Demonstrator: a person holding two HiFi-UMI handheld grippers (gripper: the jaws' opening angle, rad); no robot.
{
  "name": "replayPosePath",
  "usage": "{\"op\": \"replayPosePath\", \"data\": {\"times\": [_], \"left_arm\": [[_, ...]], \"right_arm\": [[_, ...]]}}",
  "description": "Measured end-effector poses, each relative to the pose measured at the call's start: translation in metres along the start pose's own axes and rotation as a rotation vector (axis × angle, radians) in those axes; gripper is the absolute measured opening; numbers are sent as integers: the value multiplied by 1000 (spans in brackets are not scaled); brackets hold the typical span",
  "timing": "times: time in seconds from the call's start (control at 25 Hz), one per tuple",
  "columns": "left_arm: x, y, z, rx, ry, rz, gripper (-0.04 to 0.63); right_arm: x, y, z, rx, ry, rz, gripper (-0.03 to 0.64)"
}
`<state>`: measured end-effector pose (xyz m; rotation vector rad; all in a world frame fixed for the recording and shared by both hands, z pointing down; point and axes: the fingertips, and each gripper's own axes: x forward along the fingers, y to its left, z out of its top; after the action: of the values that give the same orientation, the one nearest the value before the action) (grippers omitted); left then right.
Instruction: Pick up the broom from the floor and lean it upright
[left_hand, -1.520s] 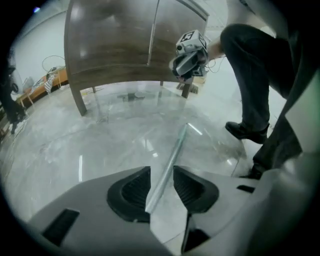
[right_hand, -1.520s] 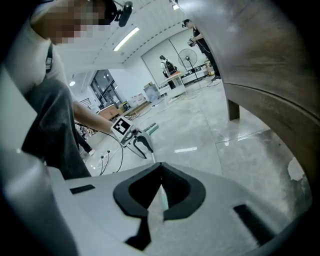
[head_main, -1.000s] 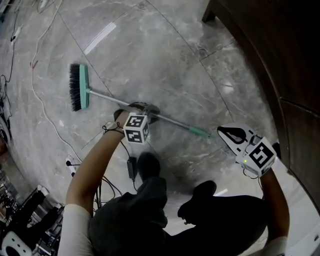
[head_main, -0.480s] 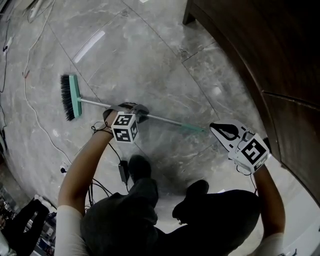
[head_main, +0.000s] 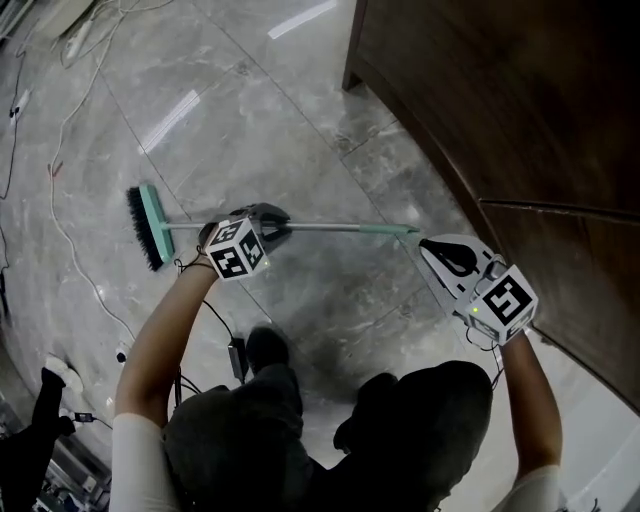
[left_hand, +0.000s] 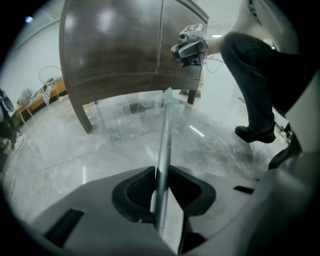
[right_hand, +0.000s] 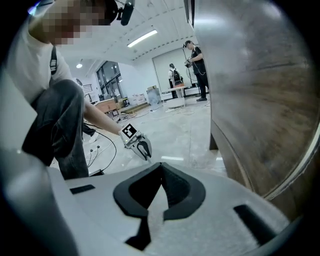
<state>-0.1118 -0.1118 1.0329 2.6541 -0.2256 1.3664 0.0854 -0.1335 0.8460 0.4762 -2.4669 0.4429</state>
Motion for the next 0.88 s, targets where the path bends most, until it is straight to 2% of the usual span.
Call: {"op": "replayPosePath", "data": {"times": [0.16, 0.52, 0.64, 0.88], "left_arm": [[-17, 23, 34, -77, -95, 59, 81], [-68, 55, 95, -184, -293, 155, 81], [-88, 63, 117, -212, -350, 168, 81], [-131, 64, 178, -217, -478, 162, 80]], "right_arm": [[-16, -12, 21, -56, -10, -31, 2], [-38, -17, 66, -93, -89, -77, 2], [-47, -14, 85, -117, -95, -91, 0], [-78, -4, 124, -188, -105, -124, 0]]}}
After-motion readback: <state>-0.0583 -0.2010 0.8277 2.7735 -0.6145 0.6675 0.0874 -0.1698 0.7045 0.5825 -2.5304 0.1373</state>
